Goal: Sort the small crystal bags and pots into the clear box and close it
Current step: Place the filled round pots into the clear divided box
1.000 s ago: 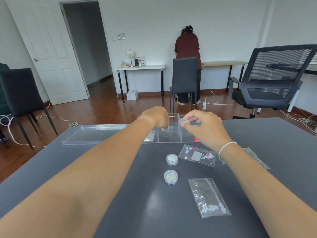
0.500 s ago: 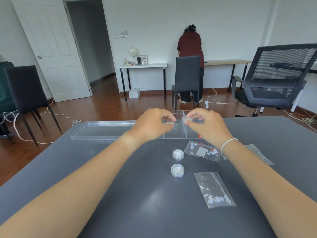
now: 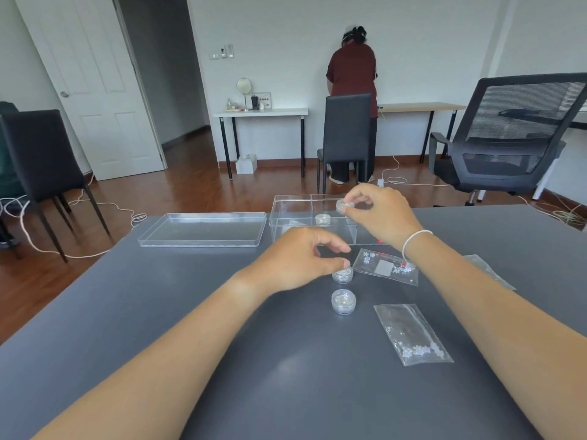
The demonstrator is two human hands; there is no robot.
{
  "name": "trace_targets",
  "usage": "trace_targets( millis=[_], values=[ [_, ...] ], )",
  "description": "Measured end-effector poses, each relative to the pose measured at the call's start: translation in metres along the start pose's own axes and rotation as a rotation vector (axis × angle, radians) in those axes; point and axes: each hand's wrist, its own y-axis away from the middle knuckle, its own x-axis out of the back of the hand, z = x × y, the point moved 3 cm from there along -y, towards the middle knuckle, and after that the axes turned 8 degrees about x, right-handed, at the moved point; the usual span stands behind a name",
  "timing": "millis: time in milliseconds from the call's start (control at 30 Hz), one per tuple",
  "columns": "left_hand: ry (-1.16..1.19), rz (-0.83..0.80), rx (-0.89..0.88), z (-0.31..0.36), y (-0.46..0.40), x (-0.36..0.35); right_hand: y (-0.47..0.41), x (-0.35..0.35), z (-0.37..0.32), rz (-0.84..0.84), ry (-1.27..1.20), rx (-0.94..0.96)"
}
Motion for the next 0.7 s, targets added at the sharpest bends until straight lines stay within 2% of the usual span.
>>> trace_targets(
  millis=[200,433,700],
  values=[
    [-0.053,-0.058,-0.003,-0.001,0.0,-0.006,-0.026,-0.009,0.002,-0.152,0.204,-0.055],
    [-0.085,-0.072,-0.047,-0.005,-0.001,-0.009,-0.05,-0.019,-0.004,-0.363,0.557,-0.009],
    [-0.12,-0.088,-0.04,-0.014,-0.004,-0.006,-0.057,-0.026,-0.003,-0.473,0.659,0.005]
  ],
)
